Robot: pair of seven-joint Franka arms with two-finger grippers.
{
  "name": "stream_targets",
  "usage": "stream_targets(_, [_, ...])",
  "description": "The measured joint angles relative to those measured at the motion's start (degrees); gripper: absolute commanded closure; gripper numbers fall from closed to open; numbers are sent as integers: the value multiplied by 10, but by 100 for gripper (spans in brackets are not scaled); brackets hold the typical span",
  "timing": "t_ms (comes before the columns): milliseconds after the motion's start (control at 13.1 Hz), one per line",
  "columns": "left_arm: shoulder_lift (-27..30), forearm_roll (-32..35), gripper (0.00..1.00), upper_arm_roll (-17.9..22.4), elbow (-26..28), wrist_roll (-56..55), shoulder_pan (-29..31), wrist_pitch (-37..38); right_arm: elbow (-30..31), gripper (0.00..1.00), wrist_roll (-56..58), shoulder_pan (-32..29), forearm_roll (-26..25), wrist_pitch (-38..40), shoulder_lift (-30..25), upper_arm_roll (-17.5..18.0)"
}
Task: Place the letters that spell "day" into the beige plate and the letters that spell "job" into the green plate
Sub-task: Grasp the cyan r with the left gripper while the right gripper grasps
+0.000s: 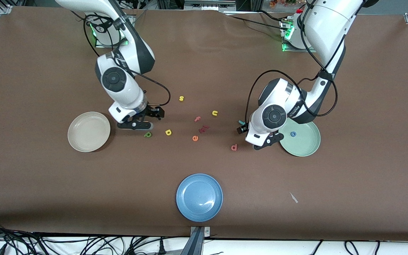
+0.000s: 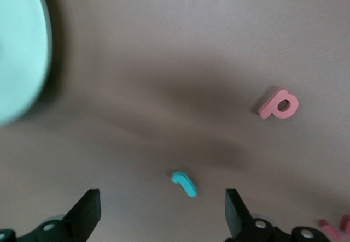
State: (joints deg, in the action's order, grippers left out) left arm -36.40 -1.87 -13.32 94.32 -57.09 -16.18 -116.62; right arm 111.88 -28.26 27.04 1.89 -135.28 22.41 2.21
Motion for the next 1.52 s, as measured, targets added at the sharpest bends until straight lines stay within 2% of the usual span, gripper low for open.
stream_targets(152, [-9, -5, 10, 0, 11, -65, -10, -14, 0, 0, -1, 14, 0, -54, 36, 0])
stream_targets(305, [-10, -5, 16, -1, 41, -137, -24, -63, -1, 0, -1, 20, 0, -95, 67, 0])
stream_targets(533, [-10, -5, 56, -1, 93, -238, -49, -150, -19, 1, -1, 28, -1, -110, 101, 0])
stream_targets(610, [-10, -5, 63, -1, 101, -251, -52, -158, -28, 1, -1, 31, -1, -110, 110, 0])
stream_targets(838, [-8, -4, 64, 2, 104, -258, -50, -161, -44, 9, -1, 36, -1, -110, 127, 0])
stream_targets(1067, [-7, 14, 66, 8, 104, -258, -46, -161, -56, 21, -1, 36, -1, -110, 140, -1])
stream_targets(1143, [-7, 21, 69, 8, 104, -258, -44, -161, -62, 25, -1, 36, -1, -110, 144, -1])
stream_targets(1219, [-7, 22, 82, 8, 104, -258, -42, -161, -66, 28, -1, 36, -1, -110, 148, -1])
stream_targets(1296, [-7, 23, 100, 8, 104, -258, -42, -162, -69, 30, -1, 36, -1, -110, 151, -1])
stream_targets(1524, [-7, 43, 100, 7, 104, -258, -42, -162, -78, 40, -1, 36, 0, -110, 156, -2])
